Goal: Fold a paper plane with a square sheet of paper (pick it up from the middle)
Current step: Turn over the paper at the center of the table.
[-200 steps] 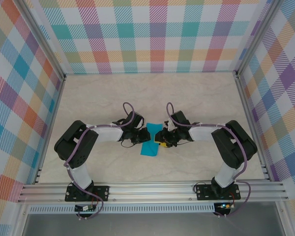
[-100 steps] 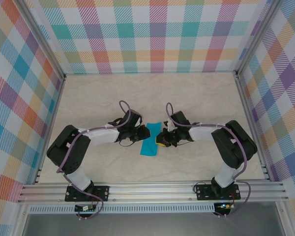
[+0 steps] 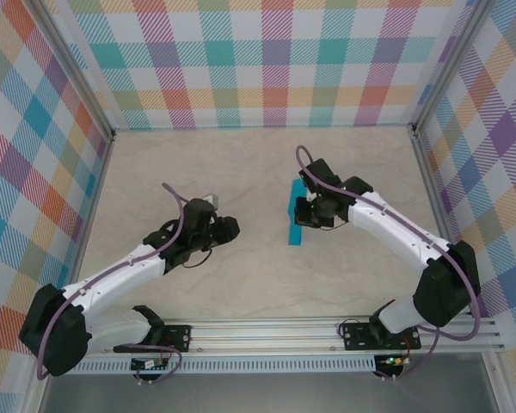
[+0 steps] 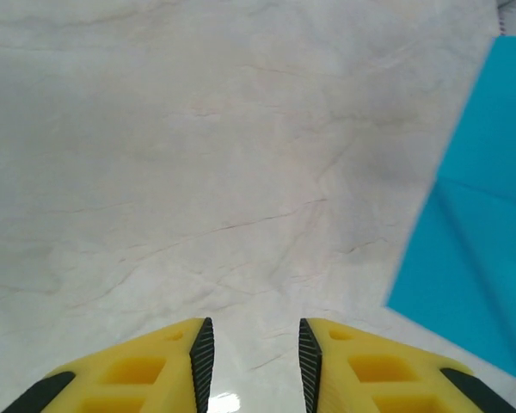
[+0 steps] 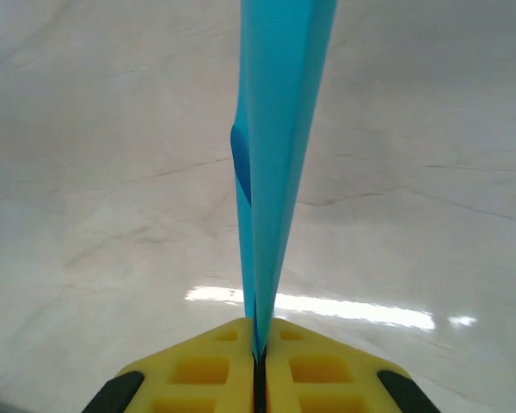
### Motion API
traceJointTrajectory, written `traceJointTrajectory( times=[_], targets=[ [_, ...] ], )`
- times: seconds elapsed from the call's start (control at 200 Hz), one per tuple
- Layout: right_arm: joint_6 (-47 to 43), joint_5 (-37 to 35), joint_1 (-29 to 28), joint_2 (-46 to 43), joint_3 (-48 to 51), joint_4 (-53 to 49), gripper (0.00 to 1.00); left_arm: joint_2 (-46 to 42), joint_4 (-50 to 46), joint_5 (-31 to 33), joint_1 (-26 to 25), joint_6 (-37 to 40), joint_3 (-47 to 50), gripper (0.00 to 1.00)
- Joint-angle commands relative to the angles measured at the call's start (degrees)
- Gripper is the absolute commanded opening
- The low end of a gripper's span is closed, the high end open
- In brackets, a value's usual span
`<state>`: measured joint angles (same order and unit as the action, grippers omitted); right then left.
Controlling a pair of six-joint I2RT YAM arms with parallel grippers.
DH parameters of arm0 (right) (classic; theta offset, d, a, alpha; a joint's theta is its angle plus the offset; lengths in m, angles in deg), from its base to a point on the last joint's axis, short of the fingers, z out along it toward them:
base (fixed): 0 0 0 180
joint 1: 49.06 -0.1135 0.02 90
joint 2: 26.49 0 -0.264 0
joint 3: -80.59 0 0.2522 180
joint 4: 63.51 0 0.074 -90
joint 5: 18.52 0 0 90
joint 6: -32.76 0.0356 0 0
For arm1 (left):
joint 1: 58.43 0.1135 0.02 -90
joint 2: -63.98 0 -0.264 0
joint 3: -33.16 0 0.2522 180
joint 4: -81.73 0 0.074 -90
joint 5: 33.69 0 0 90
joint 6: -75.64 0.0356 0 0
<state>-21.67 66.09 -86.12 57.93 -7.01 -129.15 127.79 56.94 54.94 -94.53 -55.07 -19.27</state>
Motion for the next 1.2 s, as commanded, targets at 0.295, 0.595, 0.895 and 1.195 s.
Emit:
traceJointTrajectory(
  times=[0.295,0.595,0.895,1.195],
  targets=[
    [7.67,-19.32,-14.52,30.41,-24.85,-30.92,0.14,-19.83,-12.66,11.36,3.01,-4.03,8.48,0.41],
    [3.55,7.43,-17.85,41.82,-34.59,-13.72,0.35,-28.91,-19.61,11.47,3.75,-3.33,9.75,0.48],
    [6.54,17.94,-8.44,13.91,0.16,13.4,0.34,-20.97,-7.27,1.15,4.04,-5.11,12.33,0.55],
    [7.88,36.97,1.37,10.36,19.97,38.77,0.15,-3.24,5.69,-10.61,3.86,-4.0,7.83,0.52]
  ],
)
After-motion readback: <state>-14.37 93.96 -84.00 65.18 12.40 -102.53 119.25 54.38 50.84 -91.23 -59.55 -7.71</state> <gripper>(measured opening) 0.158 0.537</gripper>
